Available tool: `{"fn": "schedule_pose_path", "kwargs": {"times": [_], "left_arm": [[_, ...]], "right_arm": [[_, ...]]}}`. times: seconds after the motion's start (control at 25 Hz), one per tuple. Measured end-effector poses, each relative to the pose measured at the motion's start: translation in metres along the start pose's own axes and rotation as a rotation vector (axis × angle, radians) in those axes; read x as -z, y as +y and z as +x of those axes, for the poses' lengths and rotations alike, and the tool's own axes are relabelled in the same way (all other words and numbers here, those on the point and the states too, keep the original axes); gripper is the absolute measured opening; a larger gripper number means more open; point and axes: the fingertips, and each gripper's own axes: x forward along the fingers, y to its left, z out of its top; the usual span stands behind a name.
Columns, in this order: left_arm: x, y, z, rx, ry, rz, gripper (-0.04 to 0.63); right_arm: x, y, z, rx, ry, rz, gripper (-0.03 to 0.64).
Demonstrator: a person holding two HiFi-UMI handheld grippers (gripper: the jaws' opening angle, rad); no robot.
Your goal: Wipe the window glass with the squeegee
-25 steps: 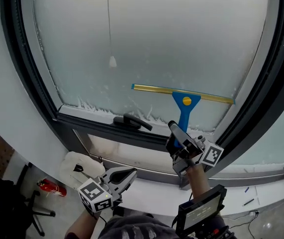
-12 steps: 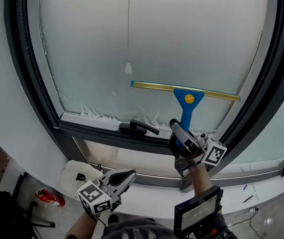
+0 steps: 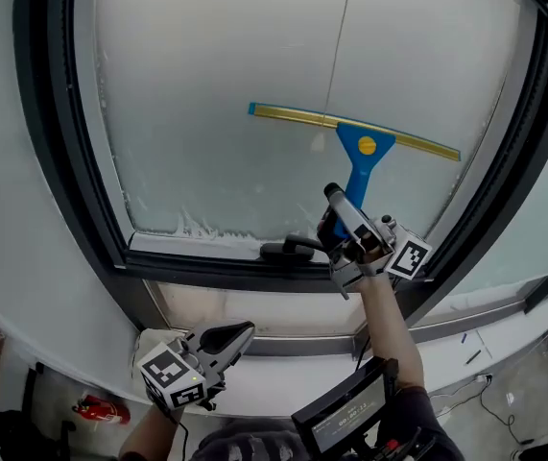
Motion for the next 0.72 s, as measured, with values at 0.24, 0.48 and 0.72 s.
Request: {"fn": "schedule_pose_path", "kwargs": {"times": [0.24, 0.48, 0.72], "left_arm": [[-0.024, 0.016, -0.008, 0.013, -0.040, 0.030, 0.005], [-0.034, 0.016, -0.001, 0.013, -0.068, 0.055, 0.005], [-0.026, 0.019, 0.007, -0.003, -0.058, 0.040, 0.005]], "right_arm": [[-0.011, 0.002, 0.052, -0.049, 0.036, -0.054, 0.101], [-0.028, 0.007, 0.092, -0.113, 0.073, -0.034, 0.101], [-0.052, 0.006, 0.125, -0.132, 0.112, -0.044, 0.101]]}}
